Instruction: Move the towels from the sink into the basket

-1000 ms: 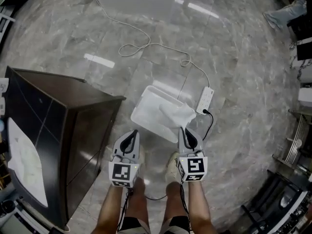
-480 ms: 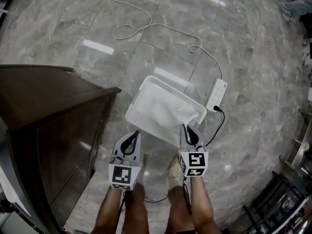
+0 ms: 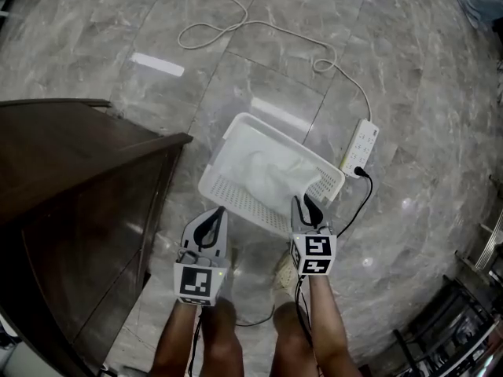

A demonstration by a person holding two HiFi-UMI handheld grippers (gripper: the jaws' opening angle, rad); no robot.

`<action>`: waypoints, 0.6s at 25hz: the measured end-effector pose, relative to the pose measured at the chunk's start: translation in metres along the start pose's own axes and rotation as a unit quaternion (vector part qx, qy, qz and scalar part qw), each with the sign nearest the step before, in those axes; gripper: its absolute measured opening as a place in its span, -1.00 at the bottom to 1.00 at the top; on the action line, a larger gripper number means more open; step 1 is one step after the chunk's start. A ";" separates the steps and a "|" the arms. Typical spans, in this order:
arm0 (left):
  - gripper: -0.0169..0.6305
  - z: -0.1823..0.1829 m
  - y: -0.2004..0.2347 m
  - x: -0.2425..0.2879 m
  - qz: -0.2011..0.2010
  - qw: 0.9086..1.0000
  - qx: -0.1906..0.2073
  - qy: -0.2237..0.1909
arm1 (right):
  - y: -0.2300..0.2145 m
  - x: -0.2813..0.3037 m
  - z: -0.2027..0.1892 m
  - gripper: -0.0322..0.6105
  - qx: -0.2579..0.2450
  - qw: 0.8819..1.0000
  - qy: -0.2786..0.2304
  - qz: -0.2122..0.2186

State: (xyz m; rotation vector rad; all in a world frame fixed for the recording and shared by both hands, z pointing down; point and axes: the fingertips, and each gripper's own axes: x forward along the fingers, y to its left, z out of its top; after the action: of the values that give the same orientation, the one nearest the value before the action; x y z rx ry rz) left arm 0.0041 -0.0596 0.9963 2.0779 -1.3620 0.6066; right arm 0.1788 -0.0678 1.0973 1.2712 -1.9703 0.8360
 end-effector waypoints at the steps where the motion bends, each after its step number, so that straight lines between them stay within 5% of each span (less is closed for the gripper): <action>1: -0.92 -0.003 0.001 0.000 -0.001 1.000 0.007 0.001 | 0.000 0.002 -0.001 -0.51 0.004 1.000 0.001 -0.002; 5: -0.92 -0.008 0.003 -0.002 -0.007 0.999 0.032 -0.005 | -0.002 0.000 0.004 0.10 0.009 1.000 -0.017 -0.003; 11: -0.92 0.004 -0.005 -0.008 -0.002 1.000 0.012 -0.005 | 0.003 -0.010 0.013 0.14 0.005 1.000 -0.023 0.006; 15: -0.92 0.018 -0.009 -0.015 -0.011 0.999 0.039 -0.015 | 0.011 -0.026 0.031 0.14 -0.005 0.999 -0.034 0.017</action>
State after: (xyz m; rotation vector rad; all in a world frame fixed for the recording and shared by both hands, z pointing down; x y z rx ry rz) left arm 0.0075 -0.0593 0.9720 2.1683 -1.3503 0.6322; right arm 0.1717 -0.0745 1.0568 1.2788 -2.0513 0.8071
